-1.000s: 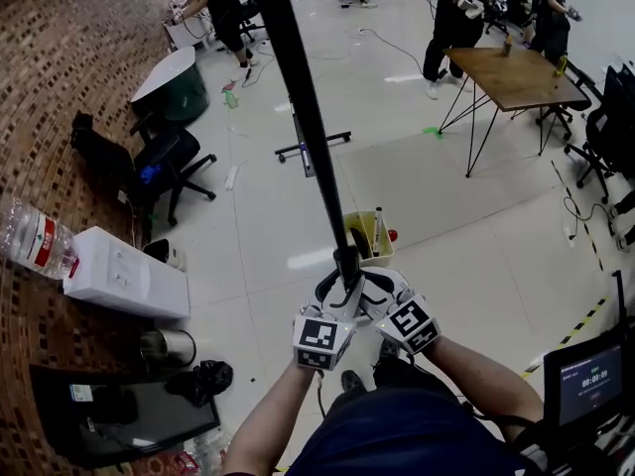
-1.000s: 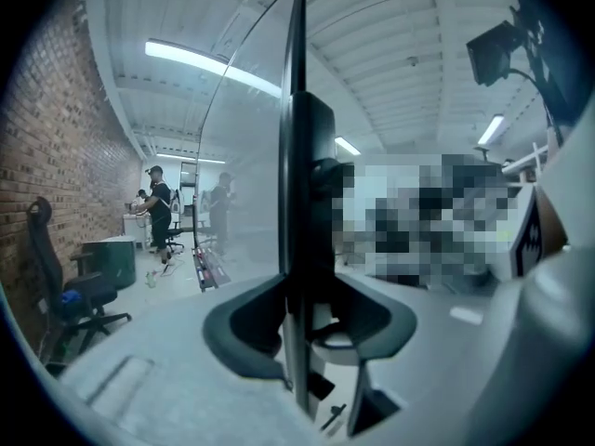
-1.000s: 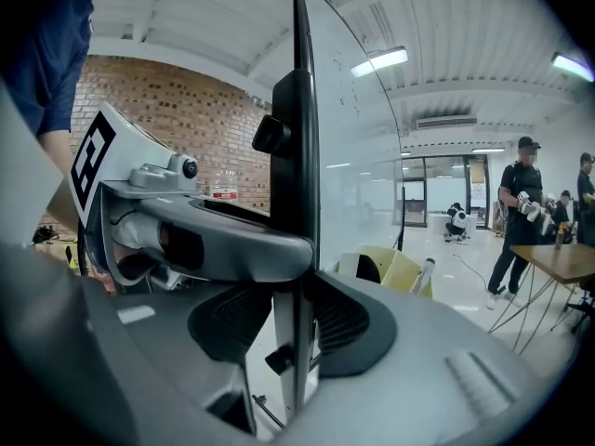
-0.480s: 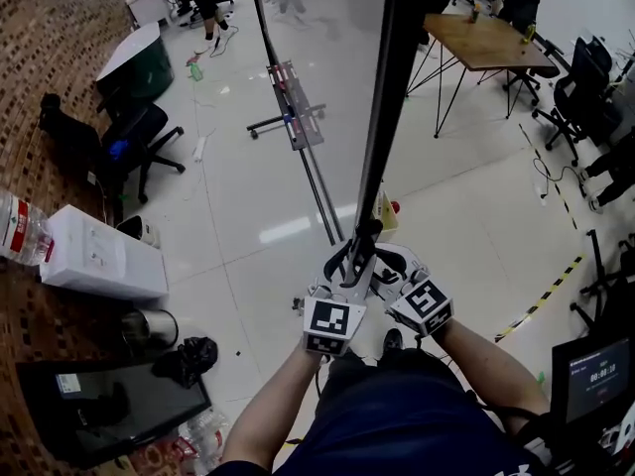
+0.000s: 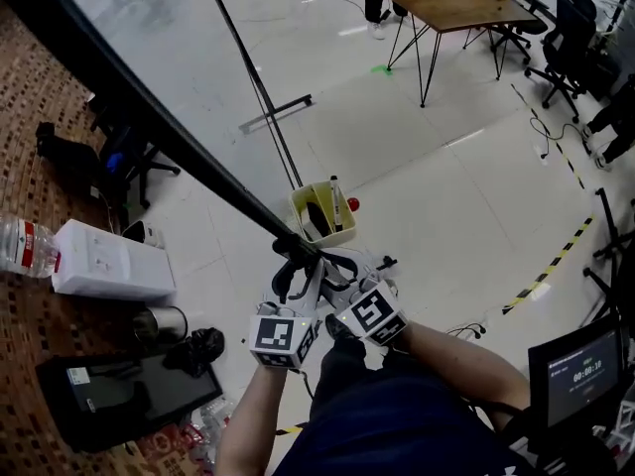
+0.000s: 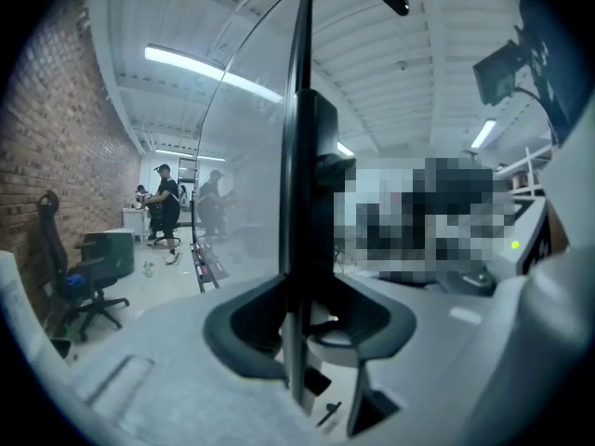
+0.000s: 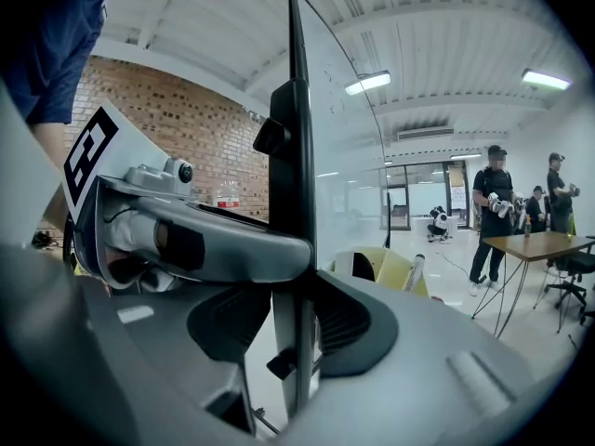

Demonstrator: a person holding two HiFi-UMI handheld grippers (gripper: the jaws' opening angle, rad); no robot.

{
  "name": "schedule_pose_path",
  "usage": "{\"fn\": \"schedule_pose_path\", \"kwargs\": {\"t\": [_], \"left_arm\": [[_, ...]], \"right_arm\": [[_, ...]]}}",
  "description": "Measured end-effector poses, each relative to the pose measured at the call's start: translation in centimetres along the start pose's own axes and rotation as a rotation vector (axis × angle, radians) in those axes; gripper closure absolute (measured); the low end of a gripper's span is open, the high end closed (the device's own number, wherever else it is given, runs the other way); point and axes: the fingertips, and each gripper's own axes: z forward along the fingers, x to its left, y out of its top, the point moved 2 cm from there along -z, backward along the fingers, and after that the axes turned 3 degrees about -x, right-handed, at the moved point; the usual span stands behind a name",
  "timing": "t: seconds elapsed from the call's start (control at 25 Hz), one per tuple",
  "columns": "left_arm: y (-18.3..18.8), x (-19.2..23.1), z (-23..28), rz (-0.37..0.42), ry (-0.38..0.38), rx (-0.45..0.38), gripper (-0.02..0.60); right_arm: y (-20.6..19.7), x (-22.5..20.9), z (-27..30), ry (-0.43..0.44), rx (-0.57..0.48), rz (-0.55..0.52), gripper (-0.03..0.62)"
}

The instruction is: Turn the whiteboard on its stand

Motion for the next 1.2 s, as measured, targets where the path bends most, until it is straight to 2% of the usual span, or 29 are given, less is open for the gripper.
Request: {"fn": "schedule_pose_path", "kwargs": {"t": [0.2,0.4,0.6,0.72,0.84,0.96,1.2], "left_arm": [[-0.5,-2.3,-1.5,0.002,0.066,0.030,0.420],[-2.2,-4.5,-2.1,0.006,0.055,0.032,0.420],[-2.0,-5.5,-2.7,-0.004,0.049,0.021,0.420],[-2.1,-7.0,-2.8,-0.025,0.016,0.009,0.420],[-2.0,-7.8,-2.9,0.000,-0.017,0.011,0.420],[-1.4,-8.3,-2.5,0.009,-0.044,-0.025,0.420],[-1.8,-11.0,-4.1,0.008,-0.099,-0.005,0.420]], "right_arm": [[-0.4,1.2,-2.4,0.021,-0.013,0.005,0.444],[-1.4,1.8,-4.7,0.034,-0.004,0.003,0.445],[-1.7,2.2,-5.9,0.021,0.001,0.021,0.445],[-2.0,2.2,-7.2,0.007,0.002,0.006,0.445],[-1.6,2.0,-8.3,0.000,-0.001,-0.003,0.445],[-0.7,1.4,-9.1,-0.016,0.005,-0.014,0.444],[-1.1,2.7,-12.0,-0.032,0.043,-0.001,0.442]]}}
